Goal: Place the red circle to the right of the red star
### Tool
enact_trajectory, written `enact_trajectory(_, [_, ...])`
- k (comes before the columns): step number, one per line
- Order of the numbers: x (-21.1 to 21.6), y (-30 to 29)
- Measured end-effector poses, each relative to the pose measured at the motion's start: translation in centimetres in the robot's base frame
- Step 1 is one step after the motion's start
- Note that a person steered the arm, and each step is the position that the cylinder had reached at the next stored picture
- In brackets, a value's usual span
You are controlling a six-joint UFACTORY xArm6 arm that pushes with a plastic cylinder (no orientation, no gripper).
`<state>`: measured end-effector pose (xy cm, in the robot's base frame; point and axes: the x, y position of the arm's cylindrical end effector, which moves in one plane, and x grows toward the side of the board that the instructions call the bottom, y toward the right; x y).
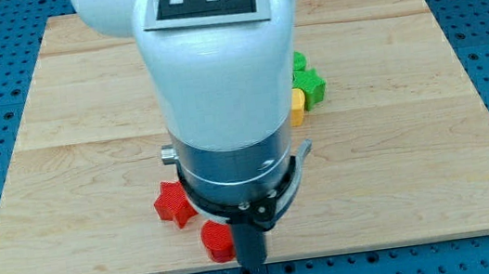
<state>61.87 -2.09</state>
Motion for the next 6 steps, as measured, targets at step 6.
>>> enact_trajectory(6, [-1.4, -12.2])
